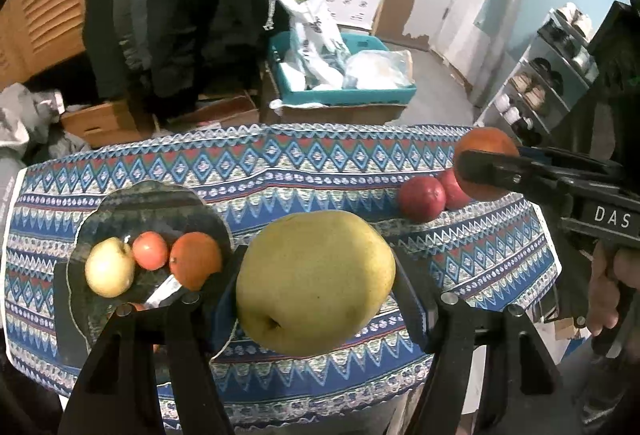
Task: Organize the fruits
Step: 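Lift the pear and small orange and carry both over the glass bowl, then lower the pear and small orange into the bowl and open both tools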
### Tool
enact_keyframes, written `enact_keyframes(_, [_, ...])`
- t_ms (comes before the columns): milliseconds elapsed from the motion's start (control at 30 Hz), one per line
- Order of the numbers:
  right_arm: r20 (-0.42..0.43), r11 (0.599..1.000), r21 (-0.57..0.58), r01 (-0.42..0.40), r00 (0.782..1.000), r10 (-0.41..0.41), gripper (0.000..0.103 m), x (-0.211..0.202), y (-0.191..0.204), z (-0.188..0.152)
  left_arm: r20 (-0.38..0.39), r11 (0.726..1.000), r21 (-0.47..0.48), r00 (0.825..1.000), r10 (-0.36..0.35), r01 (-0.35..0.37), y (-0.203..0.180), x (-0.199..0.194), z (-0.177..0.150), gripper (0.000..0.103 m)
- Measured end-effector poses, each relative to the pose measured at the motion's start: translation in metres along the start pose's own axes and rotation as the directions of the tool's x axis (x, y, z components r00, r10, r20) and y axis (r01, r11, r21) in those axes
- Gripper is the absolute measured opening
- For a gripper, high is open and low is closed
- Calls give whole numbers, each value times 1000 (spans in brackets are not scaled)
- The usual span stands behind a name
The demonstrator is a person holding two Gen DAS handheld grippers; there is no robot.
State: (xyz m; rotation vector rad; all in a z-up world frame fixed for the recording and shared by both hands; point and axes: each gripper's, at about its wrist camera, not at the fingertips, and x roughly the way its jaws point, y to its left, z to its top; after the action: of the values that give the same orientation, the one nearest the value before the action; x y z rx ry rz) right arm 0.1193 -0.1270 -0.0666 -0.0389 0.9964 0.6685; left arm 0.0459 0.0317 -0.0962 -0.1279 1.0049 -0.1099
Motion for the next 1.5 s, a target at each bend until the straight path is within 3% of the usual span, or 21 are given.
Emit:
enact_keyframes(433, [-56,995,-60,-76,996,73,46,43,56,23,6,993,-116,1000,31,-30,66,-6,-14,70])
enact_keyframes(867, [-152,987,-88,-136,981,122,46,108,100,32,-68,974,-214,996,63,-77,127,20,-33,70])
enact_keyframes(1367, [-250,982,-80,-170,957,145,46,156,125,25,-216,952,-287,976,41,-103,158,68,-55,69])
enact_keyframes(1500, [-262,982,-79,-174,954,148,46,162,127,24,-171,953,-293,985,26,-76,157,58,-49,68])
